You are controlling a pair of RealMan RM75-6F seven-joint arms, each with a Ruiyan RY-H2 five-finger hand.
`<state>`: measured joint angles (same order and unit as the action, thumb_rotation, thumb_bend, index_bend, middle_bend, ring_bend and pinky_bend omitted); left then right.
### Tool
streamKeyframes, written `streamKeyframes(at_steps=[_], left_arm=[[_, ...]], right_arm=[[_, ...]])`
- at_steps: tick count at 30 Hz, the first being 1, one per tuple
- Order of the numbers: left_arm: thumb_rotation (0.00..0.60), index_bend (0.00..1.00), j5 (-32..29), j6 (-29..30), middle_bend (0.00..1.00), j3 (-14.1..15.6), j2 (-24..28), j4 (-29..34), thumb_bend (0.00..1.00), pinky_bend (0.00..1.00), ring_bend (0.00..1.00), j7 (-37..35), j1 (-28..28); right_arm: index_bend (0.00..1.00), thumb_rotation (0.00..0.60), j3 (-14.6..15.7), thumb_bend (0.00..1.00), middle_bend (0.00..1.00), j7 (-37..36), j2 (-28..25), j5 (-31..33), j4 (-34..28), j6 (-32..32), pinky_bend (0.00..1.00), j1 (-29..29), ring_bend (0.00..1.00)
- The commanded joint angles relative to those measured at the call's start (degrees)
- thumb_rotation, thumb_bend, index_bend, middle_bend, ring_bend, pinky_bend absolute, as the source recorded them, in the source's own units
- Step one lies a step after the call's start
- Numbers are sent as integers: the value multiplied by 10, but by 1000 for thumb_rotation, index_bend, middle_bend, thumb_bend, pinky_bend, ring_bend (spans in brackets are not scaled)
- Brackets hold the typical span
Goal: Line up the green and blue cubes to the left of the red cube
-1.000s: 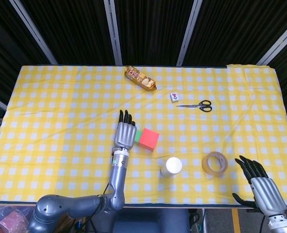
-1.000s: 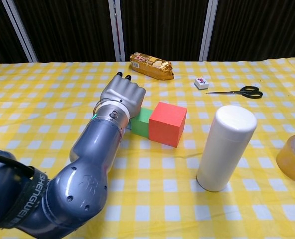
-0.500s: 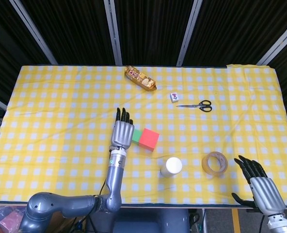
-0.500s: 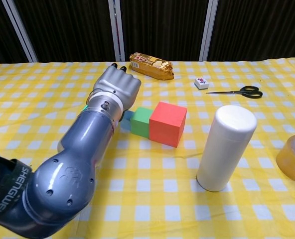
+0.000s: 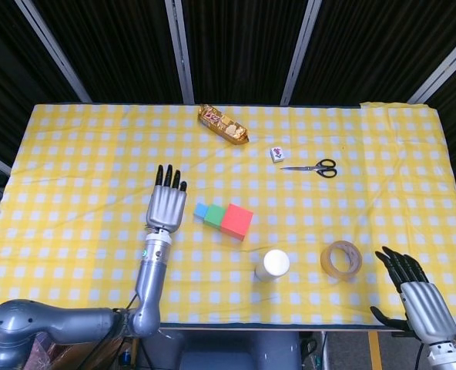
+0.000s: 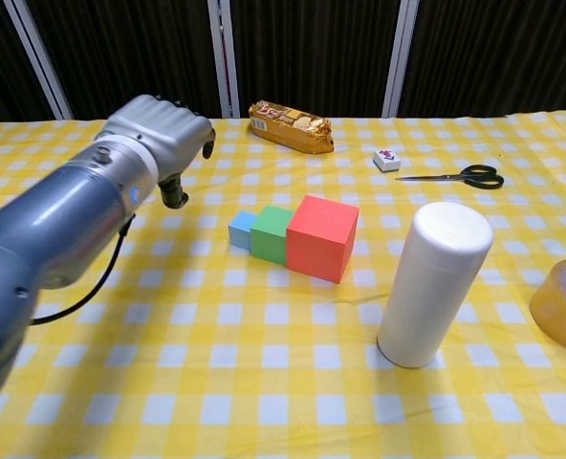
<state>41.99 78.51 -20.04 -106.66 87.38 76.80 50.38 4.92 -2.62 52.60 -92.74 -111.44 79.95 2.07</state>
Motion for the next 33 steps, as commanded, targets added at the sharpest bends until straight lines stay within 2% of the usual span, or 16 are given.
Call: streamKeyframes(at_steps=[1, 5, 7, 11, 14, 19, 22, 28, 33], left_arm=[[600, 211, 46, 7, 67, 53, 122, 150, 376, 0, 0, -81, -78], [600, 202, 106, 28, 52, 106, 231, 252, 375, 0, 0, -160, -144], [600, 201, 149, 39, 46, 135, 281, 280, 376, 0, 0, -216, -179], [600, 199, 229, 65, 32, 183, 344, 275, 376, 0, 0, -331, -240], [600, 197, 280, 88, 27, 215, 370, 252, 375, 0, 0, -402, -280], [600, 193, 353, 138, 24, 258, 381, 201, 375, 0, 0, -481, -339], [600, 191, 381, 156, 24, 271, 373, 175, 376, 0, 0, -500, -365], [600, 167, 405, 177, 14, 272, 352, 172, 376, 0, 0, -508, -394], [600, 129, 392, 162, 0, 274, 364, 191, 376, 0, 0, -487, -406]], right_arm=[[63, 600, 0, 282, 0, 6, 1, 2, 0, 1, 0, -1, 30], [63, 600, -1, 282, 0, 24, 5, 6, -3, -1, 0, -2, 30], [64, 600, 0, 282, 0, 32, 8, 6, -6, -3, 0, -2, 30], [63, 600, 0, 282, 0, 45, 11, 6, -11, -2, 0, -3, 30], [63, 600, -2, 282, 0, 61, 12, 7, -16, 4, 0, -6, 30], [63, 600, -5, 282, 0, 91, 16, 11, -21, 14, 0, -11, 30], [63, 600, -9, 282, 0, 110, 20, 18, -22, 20, 0, -15, 30], [63, 600, -20, 283, 0, 145, 27, 32, -21, 36, 0, -20, 16], [63, 600, -22, 282, 0, 151, 27, 36, -27, 41, 0, -23, 1]])
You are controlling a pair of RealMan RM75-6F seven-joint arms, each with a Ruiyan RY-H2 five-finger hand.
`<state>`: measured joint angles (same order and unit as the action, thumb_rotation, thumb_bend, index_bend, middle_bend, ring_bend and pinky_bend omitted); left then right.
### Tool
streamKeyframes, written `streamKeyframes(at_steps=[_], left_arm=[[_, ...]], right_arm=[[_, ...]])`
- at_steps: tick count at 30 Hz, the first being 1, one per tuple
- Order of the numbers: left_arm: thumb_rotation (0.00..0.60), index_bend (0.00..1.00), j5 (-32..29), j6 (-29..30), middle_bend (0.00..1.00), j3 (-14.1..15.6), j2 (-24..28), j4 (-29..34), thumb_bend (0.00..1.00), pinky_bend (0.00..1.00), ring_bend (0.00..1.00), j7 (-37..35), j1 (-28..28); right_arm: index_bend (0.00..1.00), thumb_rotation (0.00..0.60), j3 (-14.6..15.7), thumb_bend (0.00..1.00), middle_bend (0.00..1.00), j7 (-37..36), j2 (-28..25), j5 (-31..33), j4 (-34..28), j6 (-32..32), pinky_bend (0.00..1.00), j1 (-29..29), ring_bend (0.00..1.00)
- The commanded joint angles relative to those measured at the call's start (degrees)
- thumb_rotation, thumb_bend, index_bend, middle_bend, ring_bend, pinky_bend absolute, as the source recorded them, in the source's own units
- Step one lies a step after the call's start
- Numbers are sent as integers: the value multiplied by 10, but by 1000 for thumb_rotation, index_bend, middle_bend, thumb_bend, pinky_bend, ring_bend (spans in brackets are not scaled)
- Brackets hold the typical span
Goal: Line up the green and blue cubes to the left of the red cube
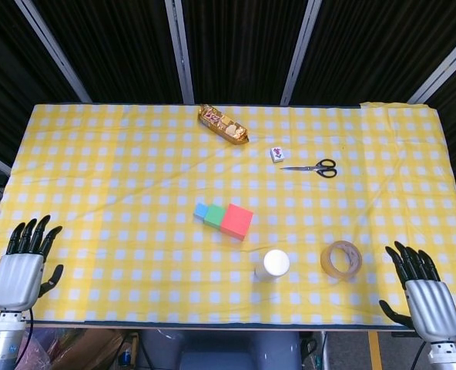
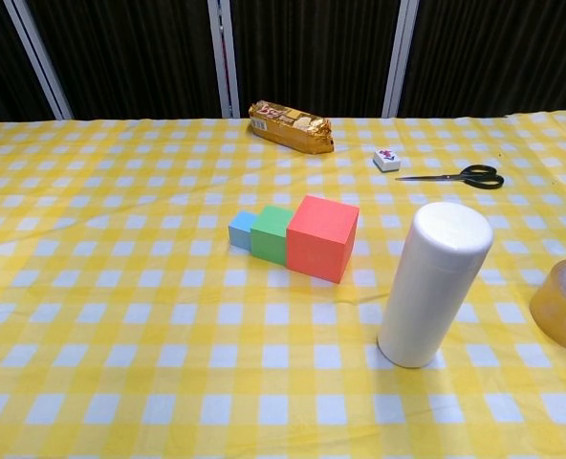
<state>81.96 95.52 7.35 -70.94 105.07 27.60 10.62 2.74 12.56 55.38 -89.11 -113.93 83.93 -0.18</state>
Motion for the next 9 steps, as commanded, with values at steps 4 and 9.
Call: streamKeyframes(at_steps=[4, 9], left_arm=[[600, 100, -17, -26, 0, -4, 8, 14, 376, 0, 0, 13, -12], [600, 89, -29, -46, 0, -12, 0, 6, 376, 0, 0, 28, -13]], right_arm=[[63, 600, 1, 282, 0, -5, -4, -5, -9, 3, 0, -2, 1], [64, 600, 2, 282, 0, 4, -1, -7, -14, -1, 0, -1, 1]])
